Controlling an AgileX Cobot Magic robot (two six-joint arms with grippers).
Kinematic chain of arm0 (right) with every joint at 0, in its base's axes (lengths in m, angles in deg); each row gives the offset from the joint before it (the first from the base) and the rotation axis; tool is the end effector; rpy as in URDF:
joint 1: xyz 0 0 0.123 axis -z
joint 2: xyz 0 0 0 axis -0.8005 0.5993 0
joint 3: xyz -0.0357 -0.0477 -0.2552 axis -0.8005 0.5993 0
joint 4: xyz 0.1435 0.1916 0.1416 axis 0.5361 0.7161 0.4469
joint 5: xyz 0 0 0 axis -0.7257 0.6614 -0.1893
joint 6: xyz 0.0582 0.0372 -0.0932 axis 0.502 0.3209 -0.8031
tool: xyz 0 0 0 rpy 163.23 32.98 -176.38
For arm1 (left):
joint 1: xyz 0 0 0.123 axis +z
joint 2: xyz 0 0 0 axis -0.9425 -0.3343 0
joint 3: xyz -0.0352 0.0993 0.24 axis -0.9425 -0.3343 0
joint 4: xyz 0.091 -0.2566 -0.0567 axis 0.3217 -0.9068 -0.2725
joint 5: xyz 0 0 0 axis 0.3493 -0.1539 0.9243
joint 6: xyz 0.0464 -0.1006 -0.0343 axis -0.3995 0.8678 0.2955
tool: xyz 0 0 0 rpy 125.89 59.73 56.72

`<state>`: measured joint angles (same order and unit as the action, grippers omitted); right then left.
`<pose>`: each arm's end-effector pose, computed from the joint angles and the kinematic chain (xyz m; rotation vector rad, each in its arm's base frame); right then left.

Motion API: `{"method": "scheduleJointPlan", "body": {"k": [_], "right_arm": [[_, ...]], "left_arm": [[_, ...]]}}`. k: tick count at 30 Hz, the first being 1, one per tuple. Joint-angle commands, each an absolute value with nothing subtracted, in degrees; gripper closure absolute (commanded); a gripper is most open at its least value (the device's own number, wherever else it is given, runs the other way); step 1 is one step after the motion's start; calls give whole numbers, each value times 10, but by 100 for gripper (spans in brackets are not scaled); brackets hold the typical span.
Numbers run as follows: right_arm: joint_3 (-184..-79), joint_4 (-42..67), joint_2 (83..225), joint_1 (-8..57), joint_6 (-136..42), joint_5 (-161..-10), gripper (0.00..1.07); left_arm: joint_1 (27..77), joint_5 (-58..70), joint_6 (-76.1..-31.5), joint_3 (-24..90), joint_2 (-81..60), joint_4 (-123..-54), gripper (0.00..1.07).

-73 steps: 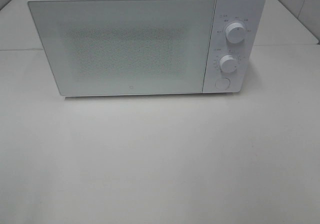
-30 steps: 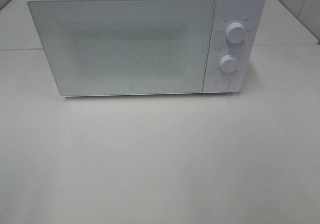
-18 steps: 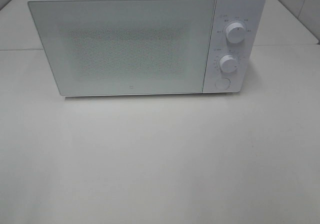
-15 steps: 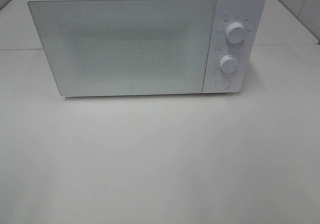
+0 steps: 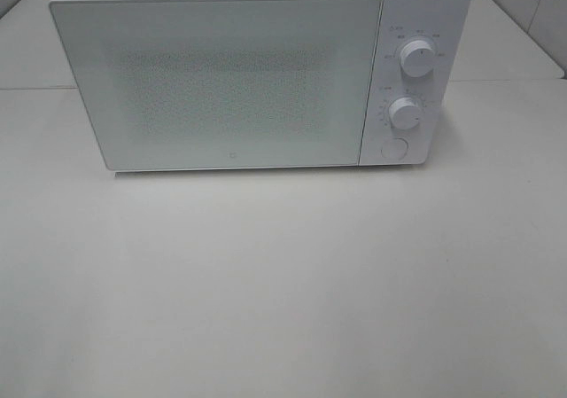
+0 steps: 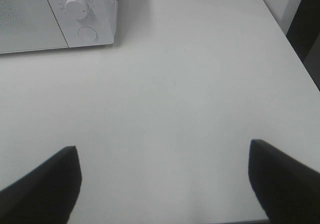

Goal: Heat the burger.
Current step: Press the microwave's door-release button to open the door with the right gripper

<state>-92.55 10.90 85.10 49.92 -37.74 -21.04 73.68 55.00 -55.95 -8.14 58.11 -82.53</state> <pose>0.0631 0.0012 0.2795 0.0279 2.0408 0.0601 0.0634 -0.0116 0.2824 0.0543 2.0157 -0.0792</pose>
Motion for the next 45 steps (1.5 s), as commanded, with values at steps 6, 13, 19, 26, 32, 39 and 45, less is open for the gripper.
{"method": "scheduleJointPlan", "body": {"k": [6, 13, 19, 26, 32, 39, 45], "right_arm": [[-924, 106, 840, 499, -380, -216, 18], [-943, 92, 868, 499, -393, -264, 19], [-946, 68, 927, 498, -397, -428, 19], [-933, 56, 1025, 498, -397, -610, 23], [-861, 56, 1107, 498, -411, -787, 50], [-787, 96, 1225, 498, -401, -989, 107], [-787, 100, 1317, 498, -401, -1077, 107]], "left_arm": [[739, 543, -555, -84, 590, -827, 6], [739, 543, -555, -84, 590, -827, 6], [739, 543, -555, -84, 590, -827, 6], [739, 543, -555, -84, 590, -827, 6], [739, 543, -555, -84, 590, -827, 6], [739, 543, -555, -84, 590, -827, 6], [739, 543, -555, -84, 590, -827, 6]]}}
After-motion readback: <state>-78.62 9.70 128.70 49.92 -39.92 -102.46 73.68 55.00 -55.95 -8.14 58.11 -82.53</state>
